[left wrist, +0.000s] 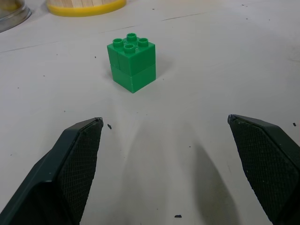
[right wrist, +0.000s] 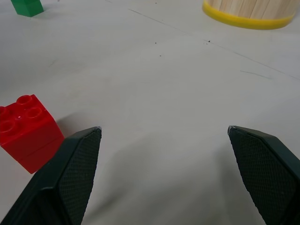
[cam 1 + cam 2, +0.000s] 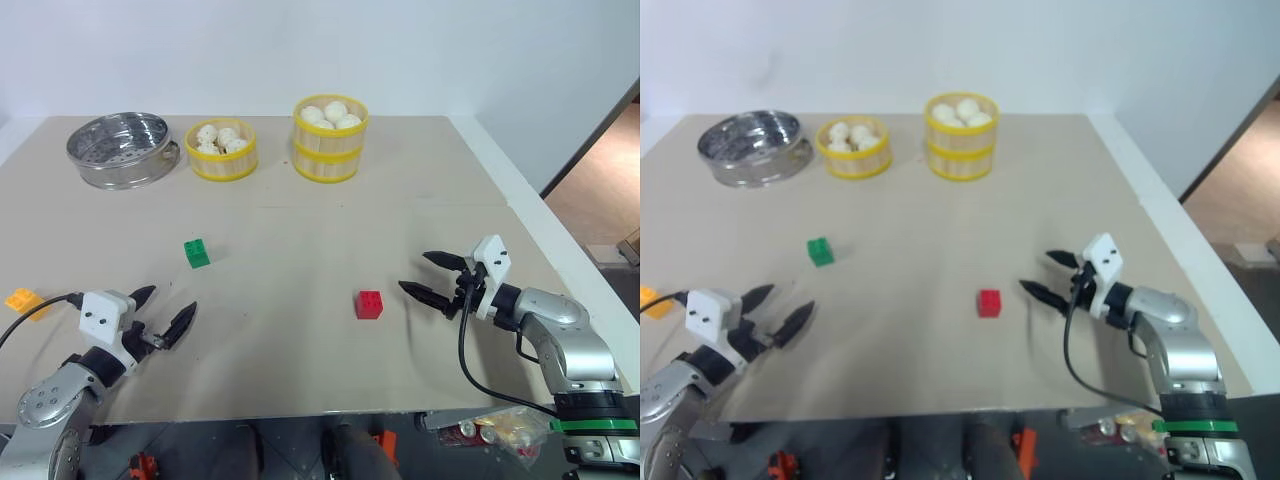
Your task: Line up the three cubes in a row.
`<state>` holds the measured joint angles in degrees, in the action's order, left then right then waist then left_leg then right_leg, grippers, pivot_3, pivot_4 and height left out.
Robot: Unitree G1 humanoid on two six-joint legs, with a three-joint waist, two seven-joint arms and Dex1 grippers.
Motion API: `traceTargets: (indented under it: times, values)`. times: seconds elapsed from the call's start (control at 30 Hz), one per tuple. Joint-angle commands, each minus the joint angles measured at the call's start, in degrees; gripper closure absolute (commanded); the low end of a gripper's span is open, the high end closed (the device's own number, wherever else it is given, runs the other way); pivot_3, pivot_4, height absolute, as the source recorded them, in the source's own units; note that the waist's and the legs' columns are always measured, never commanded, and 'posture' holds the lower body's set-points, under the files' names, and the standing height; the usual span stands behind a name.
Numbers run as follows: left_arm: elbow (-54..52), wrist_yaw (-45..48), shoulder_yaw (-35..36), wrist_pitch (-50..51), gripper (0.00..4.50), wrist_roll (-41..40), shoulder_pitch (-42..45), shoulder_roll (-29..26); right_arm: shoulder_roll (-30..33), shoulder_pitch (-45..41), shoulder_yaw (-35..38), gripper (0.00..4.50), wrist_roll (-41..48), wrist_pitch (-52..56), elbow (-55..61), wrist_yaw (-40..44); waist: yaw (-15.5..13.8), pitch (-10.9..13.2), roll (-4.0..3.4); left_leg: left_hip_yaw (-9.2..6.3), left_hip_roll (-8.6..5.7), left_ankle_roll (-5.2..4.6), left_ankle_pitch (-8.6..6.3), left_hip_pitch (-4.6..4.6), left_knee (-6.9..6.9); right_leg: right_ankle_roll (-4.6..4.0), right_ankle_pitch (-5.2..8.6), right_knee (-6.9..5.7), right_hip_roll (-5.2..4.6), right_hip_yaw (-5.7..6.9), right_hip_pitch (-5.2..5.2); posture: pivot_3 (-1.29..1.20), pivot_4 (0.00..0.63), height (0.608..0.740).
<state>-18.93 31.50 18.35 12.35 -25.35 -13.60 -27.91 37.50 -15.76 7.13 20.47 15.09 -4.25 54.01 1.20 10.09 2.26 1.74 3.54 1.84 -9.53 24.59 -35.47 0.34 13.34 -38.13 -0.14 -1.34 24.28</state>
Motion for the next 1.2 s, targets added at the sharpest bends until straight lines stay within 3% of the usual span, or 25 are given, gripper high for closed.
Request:
traceTargets:
  times: [0.03,0.8,1.07,1.2]
  values:
    - [-3.3,0.3,-0.8,0.7,0.07,-0.1,0.7,-0.9,0.6,-1.7,0.2,0.0,-0.2,-1.2,-0.1,0.4,0.0,0.0,0.0,0.0,0.0,0.0,0.0,0.0,0.0,0.0,0.0,0.0,0.0,0.0,0.0,0.0,0.15,0.74]
    - [-5.6,5.6,-1.5,1.8,0.07,-2.8,-1.3,-2.4,0.3,-3.4,-0.4,0.0,-0.7,-1.6,-1.1,1.3,0.0,0.0,0.0,0.04,0.0,0.0,-0.01,-0.02,0.0,0.0,-0.01,0.0,0.03,-0.06,0.0,0.0,0.15,0.74]
    - [-10.0,22.0,-9.4,3.2,0.07,-6.1,4.4,-12.4,0.3,-4.8,-0.5,0.0,-0.8,-2.8,-0.9,2.2,0.0,0.0,-0.05,0.05,-0.01,0.01,-0.01,-0.02,-0.01,-0.01,-0.01,0.0,0.01,-0.06,0.01,0.0,0.15,0.74]
    - [-8.1,27.2,-12.6,3.2,0.07,-7.1,8.5,-14.4,0.3,-7.1,-1.4,0.0,-0.9,-2.9,-0.2,3.2,0.1,0.1,-0.11,0.13,0.0,0.0,-0.01,-0.03,0.0,0.0,-0.02,0.0,0.03,-0.12,0.02,0.0,0.15,0.74]
